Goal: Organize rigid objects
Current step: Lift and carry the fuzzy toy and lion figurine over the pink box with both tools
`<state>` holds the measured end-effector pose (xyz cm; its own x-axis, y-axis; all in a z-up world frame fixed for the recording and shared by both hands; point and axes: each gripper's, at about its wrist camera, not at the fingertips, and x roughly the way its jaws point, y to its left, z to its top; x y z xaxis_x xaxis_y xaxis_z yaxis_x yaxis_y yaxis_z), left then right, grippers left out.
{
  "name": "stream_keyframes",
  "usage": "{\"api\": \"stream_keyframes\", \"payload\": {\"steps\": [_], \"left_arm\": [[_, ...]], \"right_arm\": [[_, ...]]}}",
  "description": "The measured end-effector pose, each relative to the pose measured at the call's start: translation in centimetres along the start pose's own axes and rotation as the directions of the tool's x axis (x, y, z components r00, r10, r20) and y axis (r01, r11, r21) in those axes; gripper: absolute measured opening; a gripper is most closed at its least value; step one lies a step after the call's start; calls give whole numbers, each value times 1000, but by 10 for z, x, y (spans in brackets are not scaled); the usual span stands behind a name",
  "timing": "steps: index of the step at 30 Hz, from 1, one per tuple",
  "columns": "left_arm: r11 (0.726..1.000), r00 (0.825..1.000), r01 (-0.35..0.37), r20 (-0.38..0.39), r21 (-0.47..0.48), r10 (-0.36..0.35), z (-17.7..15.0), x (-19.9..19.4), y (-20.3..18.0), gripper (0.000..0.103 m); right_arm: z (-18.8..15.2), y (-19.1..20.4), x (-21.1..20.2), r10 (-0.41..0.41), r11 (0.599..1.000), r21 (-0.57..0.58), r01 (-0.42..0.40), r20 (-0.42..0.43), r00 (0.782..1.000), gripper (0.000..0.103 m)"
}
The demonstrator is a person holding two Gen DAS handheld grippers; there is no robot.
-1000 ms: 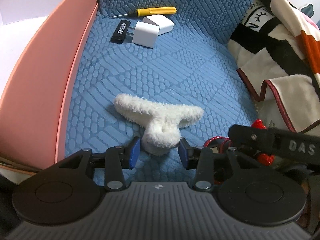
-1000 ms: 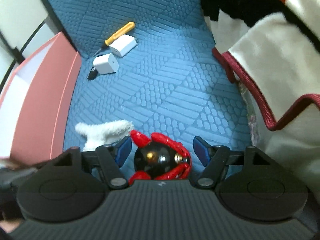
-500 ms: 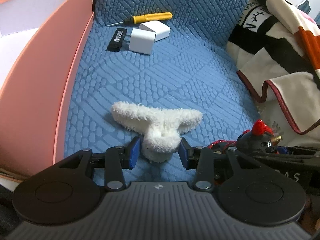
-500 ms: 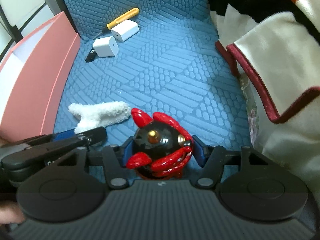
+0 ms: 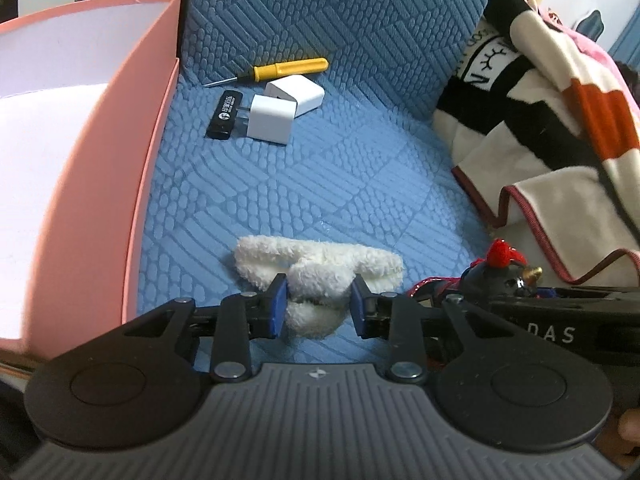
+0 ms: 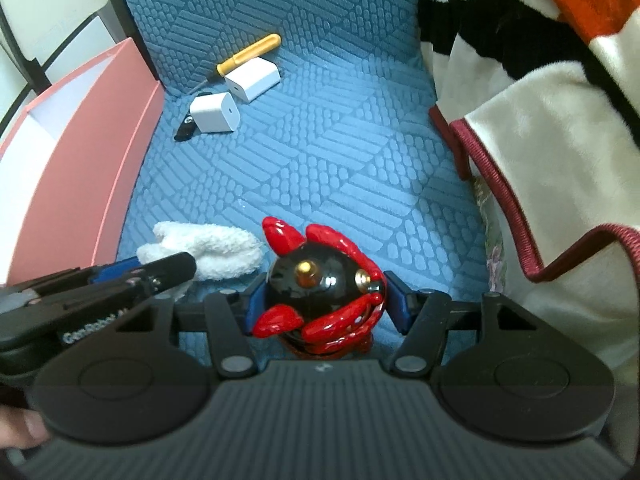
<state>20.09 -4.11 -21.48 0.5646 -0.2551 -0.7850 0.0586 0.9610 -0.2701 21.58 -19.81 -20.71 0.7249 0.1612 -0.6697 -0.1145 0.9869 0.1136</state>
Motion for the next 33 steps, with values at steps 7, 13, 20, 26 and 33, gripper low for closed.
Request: {"api": "stream_keyframes", "payload": {"steps": [7, 13, 20, 26, 33], "left_arm": [[1000, 1000, 4, 12, 11, -4, 4, -26, -9, 37], [1000, 1000, -9, 15, -29, 9, 11, -51, -3, 37], [999, 997, -5, 71, -34, 7, 30, -93, 4, 37], [1000, 993, -17, 121, -16, 19, 59, -134, 11, 37], [998, 979, -43, 196, -45, 51, 91, -181, 42, 37]], "right_arm": [[0, 2, -17, 30, 1000, -5, -30, 1, 1000, 62], [5, 8, -36, 37, 999, -30, -36, 28, 999, 62], [19, 25, -63, 63, 997, -52, -59, 71, 996, 62], [41, 53, -86, 106, 991, -95, -95, 122, 987, 62], [69, 98, -110, 165, 976, -169, -134, 180, 970, 62]]}}
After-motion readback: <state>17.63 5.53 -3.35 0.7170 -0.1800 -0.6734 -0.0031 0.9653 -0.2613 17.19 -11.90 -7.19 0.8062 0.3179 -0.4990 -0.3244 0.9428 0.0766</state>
